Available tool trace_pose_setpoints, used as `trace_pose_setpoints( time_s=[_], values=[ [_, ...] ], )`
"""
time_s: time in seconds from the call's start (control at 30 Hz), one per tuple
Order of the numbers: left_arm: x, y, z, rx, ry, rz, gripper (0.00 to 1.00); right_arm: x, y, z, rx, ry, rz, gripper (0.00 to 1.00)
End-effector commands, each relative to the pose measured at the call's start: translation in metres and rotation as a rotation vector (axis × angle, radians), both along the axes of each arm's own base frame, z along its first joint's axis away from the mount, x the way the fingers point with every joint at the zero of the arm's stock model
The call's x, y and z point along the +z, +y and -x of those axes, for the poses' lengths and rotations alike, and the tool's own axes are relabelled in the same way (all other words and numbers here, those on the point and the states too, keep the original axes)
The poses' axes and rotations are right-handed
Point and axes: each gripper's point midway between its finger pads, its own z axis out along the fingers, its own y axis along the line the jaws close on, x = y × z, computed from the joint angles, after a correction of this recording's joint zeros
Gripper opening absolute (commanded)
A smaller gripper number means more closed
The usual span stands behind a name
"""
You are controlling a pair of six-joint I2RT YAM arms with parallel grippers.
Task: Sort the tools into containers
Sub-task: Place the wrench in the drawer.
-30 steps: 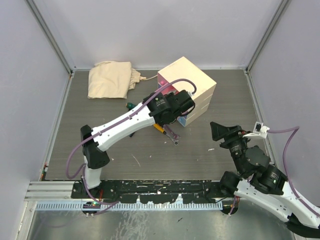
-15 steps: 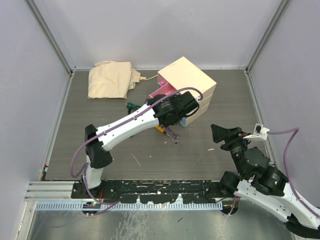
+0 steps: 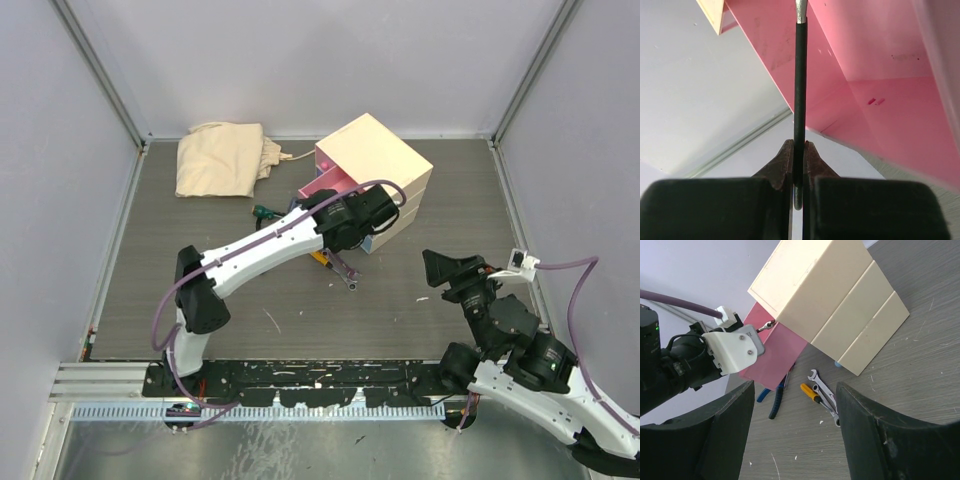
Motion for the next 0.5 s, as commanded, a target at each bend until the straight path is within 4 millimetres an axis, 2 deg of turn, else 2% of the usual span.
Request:
trace_pose_setpoints(
  time_s=[0.0, 0.27, 0.47],
  values=[
    [0.018, -0.002, -0.019, 0.015, -0.078, 0.026, 0.0, 0.01, -0.007, 0.003, -0.014, -0.015, -0.055, 0.71],
    [0.01, -0.011, -0.032, 0.001, -0.082, 0.009, 0.0, 0.009, -0.012, 0.006, -0.019, -0.007, -0.066, 0.71],
    [0.012, -0.016, -0.041, -0.002, -0.103, 0.023, 0.0, 0.008, -0.018, 0.009, -0.032, -0.006, -0.075, 0.71]
  ],
)
